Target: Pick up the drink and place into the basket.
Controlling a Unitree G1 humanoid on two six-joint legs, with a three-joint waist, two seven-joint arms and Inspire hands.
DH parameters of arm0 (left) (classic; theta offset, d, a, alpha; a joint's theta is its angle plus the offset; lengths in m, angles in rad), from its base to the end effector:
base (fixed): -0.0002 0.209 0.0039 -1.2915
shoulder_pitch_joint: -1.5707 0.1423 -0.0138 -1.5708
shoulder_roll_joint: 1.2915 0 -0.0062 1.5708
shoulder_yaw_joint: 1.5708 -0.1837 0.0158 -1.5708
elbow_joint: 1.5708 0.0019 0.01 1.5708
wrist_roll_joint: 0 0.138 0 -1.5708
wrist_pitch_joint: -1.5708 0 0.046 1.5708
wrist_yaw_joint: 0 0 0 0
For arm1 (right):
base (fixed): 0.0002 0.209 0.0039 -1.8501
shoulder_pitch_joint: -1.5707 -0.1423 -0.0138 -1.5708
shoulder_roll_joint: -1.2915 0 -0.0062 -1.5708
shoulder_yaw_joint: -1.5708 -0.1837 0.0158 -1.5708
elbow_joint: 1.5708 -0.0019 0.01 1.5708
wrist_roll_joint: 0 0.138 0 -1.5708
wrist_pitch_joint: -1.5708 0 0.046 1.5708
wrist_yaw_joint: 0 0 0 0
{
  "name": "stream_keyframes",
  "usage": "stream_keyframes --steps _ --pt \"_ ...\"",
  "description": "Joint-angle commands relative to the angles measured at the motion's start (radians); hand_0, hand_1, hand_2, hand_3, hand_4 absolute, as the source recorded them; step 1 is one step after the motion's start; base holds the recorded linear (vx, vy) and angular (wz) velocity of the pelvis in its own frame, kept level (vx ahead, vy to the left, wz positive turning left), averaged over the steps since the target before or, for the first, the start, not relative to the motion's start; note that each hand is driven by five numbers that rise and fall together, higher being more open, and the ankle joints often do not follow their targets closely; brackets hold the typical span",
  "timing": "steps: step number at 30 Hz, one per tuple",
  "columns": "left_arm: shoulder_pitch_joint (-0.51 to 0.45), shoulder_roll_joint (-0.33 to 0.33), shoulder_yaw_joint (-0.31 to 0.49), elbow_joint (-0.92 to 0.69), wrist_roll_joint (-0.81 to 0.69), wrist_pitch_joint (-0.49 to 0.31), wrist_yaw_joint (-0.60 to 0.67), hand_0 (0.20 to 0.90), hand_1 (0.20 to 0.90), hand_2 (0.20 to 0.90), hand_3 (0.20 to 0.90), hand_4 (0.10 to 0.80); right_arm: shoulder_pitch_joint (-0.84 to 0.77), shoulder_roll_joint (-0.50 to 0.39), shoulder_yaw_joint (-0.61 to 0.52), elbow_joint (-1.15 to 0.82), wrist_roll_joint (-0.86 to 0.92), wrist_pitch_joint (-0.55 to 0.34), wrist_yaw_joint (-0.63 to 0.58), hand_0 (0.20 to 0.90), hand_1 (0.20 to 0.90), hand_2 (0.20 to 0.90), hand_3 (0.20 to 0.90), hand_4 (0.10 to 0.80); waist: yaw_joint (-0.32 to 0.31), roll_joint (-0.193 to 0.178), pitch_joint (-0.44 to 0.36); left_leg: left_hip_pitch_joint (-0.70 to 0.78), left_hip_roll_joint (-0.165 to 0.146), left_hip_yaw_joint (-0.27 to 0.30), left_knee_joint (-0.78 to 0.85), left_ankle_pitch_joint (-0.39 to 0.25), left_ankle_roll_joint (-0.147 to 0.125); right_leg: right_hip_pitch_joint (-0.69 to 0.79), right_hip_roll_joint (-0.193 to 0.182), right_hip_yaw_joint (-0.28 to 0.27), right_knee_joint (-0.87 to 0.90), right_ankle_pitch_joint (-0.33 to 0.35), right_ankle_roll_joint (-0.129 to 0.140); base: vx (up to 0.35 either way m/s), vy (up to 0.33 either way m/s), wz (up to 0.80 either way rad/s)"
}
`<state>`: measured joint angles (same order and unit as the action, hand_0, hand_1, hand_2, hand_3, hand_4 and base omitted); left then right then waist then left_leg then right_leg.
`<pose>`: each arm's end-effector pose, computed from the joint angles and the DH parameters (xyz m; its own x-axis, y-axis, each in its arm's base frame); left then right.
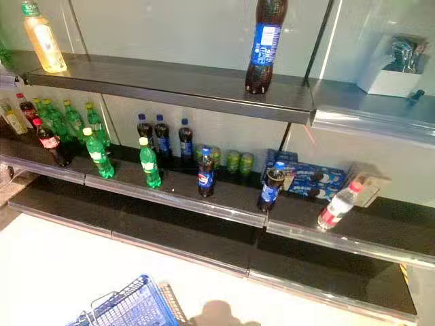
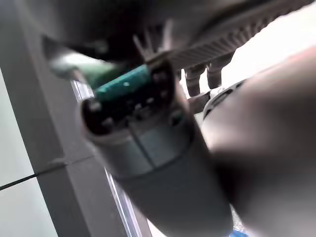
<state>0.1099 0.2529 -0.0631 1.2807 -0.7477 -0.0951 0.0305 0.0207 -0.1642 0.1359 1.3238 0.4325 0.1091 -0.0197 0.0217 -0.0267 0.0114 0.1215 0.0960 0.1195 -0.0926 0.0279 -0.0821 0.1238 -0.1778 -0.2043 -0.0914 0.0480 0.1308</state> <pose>0.0244 0.2393 -0.1179 0.2310 0.3074 -0.9231 -0.6311 0.7694 0.0983 0.0423 -0.2002 -0.1264 0.1138 -0.1168 -0.9866 0.2861 0.9548 -0.0800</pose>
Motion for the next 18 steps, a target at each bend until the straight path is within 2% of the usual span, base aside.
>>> stream_keyframes --steps 1,10,18 --pt "-0.119 -0.084 0.004 0.024 0.024 -0.003 -0.064 0.3 0.3 0.3 0.2 0.1 -0.014 -0.026 -0.003 0.077 -0.035 0.035 -0.021 0.9 0.9 0.9 0.9 0.8 0.002 0.017 0.053 0.022 0.051 0.043 0.005 -0.04 -0.006 0.007 -0.051 -0.009 0.004 0.027 0.039 0.0 0.0 0.0" --pt "-0.126 -0.079 0.009 0.019 0.01 -0.012 -0.08 0.3 0.3 0.3 0.2 0.1 -0.023 -0.032 0.02 0.071 -0.107 0.007 -0.044 0.9 0.9 0.9 0.9 0.8 0.009 0.014 0.056 0.018 0.052 0.044 0.005 -0.037 -0.005 0.006 -0.052 -0.012 0.004 0.029 0.039 0.0 0.0 0.0" --pt "-0.134 -0.077 0.002 0.011 0.022 -0.005 -0.066 0.3 0.3 0.3 0.2 0.1 -0.034 -0.041 0.097 0.009 -0.26 -0.11 -0.111 0.9 0.9 0.9 0.9 0.8 0.012 0.004 0.061 0.019 0.05 0.039 0.005 -0.039 -0.003 0.009 -0.054 -0.013 0.004 0.029 0.04 0.0 0.0 0.0"
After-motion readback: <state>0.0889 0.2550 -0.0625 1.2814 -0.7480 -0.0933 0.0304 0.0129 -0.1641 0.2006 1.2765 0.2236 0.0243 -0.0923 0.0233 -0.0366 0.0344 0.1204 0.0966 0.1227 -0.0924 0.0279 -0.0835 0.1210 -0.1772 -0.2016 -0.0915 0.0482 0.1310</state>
